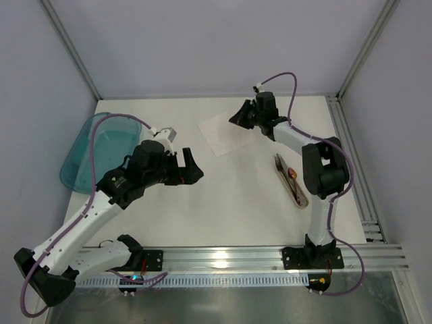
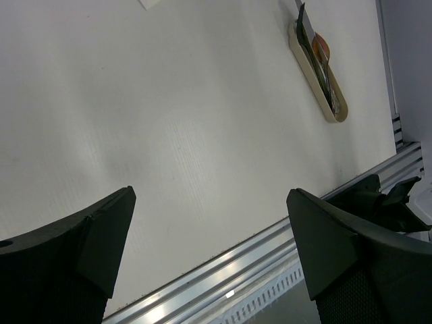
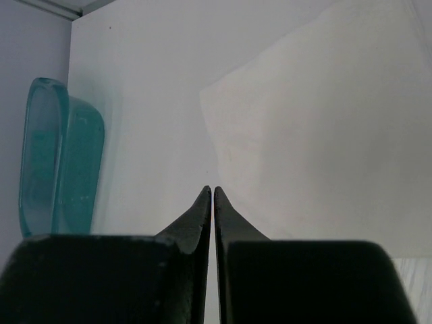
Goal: Place the utensils on the paper napkin and roll it up
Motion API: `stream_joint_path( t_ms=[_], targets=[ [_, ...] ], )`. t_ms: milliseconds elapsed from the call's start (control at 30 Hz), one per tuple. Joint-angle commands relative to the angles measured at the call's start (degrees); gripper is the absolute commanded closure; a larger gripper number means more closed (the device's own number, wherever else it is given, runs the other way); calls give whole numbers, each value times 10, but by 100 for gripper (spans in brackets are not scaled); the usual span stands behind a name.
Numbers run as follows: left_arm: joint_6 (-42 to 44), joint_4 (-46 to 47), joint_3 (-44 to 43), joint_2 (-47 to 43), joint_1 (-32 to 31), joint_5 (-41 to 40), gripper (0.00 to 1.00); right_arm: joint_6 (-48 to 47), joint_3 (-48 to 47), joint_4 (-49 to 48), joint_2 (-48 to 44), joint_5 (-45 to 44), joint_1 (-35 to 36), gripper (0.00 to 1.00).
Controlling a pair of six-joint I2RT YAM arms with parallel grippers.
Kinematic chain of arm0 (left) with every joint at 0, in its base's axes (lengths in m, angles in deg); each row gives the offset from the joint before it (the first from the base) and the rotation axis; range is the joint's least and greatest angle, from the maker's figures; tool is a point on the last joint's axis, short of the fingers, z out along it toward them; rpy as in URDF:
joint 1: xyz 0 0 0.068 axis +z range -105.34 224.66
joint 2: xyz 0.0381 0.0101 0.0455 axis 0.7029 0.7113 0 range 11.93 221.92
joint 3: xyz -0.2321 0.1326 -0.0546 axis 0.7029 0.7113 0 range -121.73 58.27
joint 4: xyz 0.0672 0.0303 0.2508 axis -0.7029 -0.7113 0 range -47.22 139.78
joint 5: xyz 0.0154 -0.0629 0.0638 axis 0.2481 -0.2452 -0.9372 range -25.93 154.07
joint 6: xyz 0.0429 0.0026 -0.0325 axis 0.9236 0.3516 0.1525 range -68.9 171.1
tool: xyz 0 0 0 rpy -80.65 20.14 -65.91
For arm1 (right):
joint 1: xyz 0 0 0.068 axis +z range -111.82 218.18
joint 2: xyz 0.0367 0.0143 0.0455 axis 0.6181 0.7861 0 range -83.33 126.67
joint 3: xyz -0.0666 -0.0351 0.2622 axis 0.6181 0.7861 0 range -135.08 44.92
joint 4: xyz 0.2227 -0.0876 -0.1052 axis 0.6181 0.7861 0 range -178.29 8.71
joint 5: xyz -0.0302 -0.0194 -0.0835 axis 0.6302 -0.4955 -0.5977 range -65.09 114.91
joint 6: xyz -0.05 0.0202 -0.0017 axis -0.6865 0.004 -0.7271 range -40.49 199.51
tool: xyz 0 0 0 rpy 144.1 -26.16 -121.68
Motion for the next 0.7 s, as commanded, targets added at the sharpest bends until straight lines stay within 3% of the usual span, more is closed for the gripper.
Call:
stream_joint_path(
  t_ms=[0,333,667],
  targets=[
    [5,0,9,-17,-1,-18,0,23,-57,-49,47,7,5,96],
    [-19,15,36,-25,-1,-18,1,35,-113,-47,159,16,23,96],
    [-34,32,38,-5,-1,-25,1,-8,-63,-17,150,-6,40,96]
  ],
)
